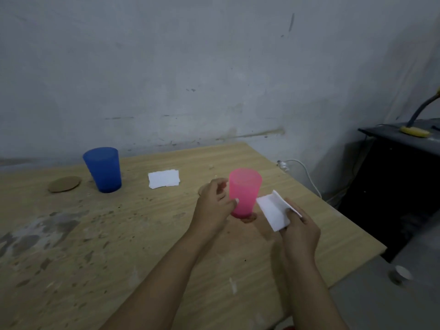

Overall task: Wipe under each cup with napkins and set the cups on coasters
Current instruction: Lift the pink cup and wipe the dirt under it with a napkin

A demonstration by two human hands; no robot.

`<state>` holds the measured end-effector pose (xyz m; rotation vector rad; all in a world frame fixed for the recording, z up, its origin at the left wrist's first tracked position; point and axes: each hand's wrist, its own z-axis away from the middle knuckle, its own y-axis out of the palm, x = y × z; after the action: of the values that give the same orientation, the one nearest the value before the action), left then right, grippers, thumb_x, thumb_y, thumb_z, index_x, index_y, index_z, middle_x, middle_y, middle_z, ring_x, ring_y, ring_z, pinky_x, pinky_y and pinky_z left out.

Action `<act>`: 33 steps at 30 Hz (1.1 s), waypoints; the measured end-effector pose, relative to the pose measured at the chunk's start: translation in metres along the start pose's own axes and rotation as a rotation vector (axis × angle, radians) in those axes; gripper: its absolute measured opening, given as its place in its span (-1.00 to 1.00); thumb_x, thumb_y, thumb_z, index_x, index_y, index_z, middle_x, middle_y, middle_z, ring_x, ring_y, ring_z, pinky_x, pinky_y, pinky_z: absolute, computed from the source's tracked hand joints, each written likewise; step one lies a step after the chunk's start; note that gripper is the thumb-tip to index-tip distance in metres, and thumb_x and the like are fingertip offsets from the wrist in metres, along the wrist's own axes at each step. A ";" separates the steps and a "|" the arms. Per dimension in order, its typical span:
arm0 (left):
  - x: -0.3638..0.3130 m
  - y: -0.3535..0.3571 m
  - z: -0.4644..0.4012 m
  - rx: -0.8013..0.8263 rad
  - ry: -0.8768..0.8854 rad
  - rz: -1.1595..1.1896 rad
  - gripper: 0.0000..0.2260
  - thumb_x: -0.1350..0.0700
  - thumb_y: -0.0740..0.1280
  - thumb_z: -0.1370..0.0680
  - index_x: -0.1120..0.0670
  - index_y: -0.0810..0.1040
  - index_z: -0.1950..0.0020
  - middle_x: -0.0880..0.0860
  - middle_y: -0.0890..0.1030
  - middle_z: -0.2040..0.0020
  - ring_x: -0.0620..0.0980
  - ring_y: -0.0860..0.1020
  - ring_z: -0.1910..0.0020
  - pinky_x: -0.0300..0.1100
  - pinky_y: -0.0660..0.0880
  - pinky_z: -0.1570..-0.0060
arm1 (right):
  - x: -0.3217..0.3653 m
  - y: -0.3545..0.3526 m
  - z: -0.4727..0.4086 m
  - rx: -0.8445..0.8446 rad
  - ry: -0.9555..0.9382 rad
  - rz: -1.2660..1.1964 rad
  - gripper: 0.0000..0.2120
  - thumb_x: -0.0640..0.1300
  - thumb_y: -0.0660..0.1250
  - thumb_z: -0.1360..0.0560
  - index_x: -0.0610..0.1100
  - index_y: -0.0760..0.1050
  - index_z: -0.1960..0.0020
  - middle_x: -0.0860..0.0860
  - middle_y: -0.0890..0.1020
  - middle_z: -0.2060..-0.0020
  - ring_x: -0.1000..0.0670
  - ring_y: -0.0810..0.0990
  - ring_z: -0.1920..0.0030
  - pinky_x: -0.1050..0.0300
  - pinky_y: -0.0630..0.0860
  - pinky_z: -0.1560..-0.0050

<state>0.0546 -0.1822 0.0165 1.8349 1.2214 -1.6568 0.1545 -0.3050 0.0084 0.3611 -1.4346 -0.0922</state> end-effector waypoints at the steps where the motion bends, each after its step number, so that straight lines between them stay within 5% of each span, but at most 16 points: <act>1: 0.001 0.003 -0.005 -0.020 -0.001 0.005 -0.51 0.19 0.43 -0.46 -0.01 0.37 -0.35 -0.03 0.41 -0.29 -0.12 0.43 -0.22 -0.52 0.42 0.06 | -0.002 0.007 -0.012 -0.021 -0.006 -0.016 -0.72 -0.38 0.19 -0.47 -0.25 0.62 -0.06 -0.09 0.66 0.00 -0.07 0.63 0.02 0.16 0.56 0.11; 5: 0.005 0.014 -0.019 0.009 -0.002 0.018 -0.29 0.13 0.52 -0.38 -0.09 0.23 -0.43 -0.09 0.32 -0.34 -0.11 0.36 -0.30 -0.27 0.40 -0.12 | 0.001 0.034 -0.047 -0.068 -0.061 -0.010 -0.67 -0.39 0.14 -0.42 -0.27 0.63 -0.02 -0.11 0.67 0.03 -0.12 0.62 -0.01 0.13 0.54 0.11; 11: 0.015 0.025 -0.019 0.135 0.030 0.143 -0.28 0.27 0.50 -0.34 -0.38 0.26 -0.18 -0.29 0.44 -0.08 -0.48 0.48 0.06 -0.39 0.53 0.23 | -0.004 0.046 -0.043 0.016 -0.062 -0.054 -0.62 -0.40 0.11 -0.41 -0.13 0.67 0.11 -0.04 0.70 0.15 -0.03 0.68 0.12 0.10 0.64 0.14; 16: 0.014 0.025 -0.031 0.063 -0.002 0.137 -0.28 0.16 0.54 -0.33 -0.14 0.28 -0.39 -0.17 0.45 -0.17 -0.21 0.51 -0.06 -0.38 0.53 0.24 | -0.012 0.052 -0.044 0.071 -0.053 -0.059 -0.67 -0.37 0.13 -0.44 -0.18 0.66 0.07 -0.09 0.70 0.14 -0.09 0.67 0.06 0.05 0.62 0.04; 19: 0.011 0.022 -0.044 -0.009 0.003 0.160 -0.27 0.11 0.54 -0.35 -0.10 0.25 -0.42 -0.07 0.47 -0.23 -0.14 0.51 -0.09 -0.34 0.55 0.24 | -0.013 0.053 -0.048 0.060 0.030 -0.082 -0.76 -0.31 0.18 -0.46 -0.20 0.60 0.23 -0.09 0.64 0.27 -0.10 0.61 0.20 0.09 0.54 0.22; 25: 0.006 0.020 -0.062 -0.119 0.024 0.201 -0.25 0.02 0.55 -0.32 -0.08 0.27 -0.42 -0.04 0.52 -0.23 -0.02 0.55 -0.12 0.03 0.58 -0.06 | -0.017 0.056 -0.048 0.259 0.226 -0.213 -0.75 -0.23 0.15 -0.54 -0.29 0.59 0.05 -0.19 0.67 0.29 -0.10 0.64 0.27 0.07 0.57 0.25; 29: 0.007 0.022 -0.062 -0.136 0.032 0.276 -0.28 0.00 0.55 -0.31 -0.10 0.29 -0.38 -0.08 0.52 -0.21 -0.05 0.54 -0.14 0.02 0.57 -0.10 | -0.020 0.059 -0.051 0.411 0.384 -0.413 -0.70 -0.23 0.08 -0.56 -0.36 0.50 -0.11 -0.33 0.65 0.04 -0.20 0.66 0.02 -0.06 0.58 -0.05; 33: 0.010 0.026 -0.061 -0.133 0.036 0.348 -0.30 0.07 0.55 -0.32 -0.08 0.30 -0.38 -0.06 0.50 -0.26 -0.09 0.54 -0.16 -0.14 0.56 -0.08 | -0.023 0.060 -0.055 0.513 0.446 -0.572 -0.70 -0.24 0.06 -0.53 -0.37 0.46 -0.12 -0.29 0.67 0.10 -0.16 0.69 0.10 -0.02 0.59 0.02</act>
<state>0.1111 -0.1462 0.0142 1.8748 0.9355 -1.3268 0.1959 -0.2322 -0.0008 1.1375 -0.8634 -0.0968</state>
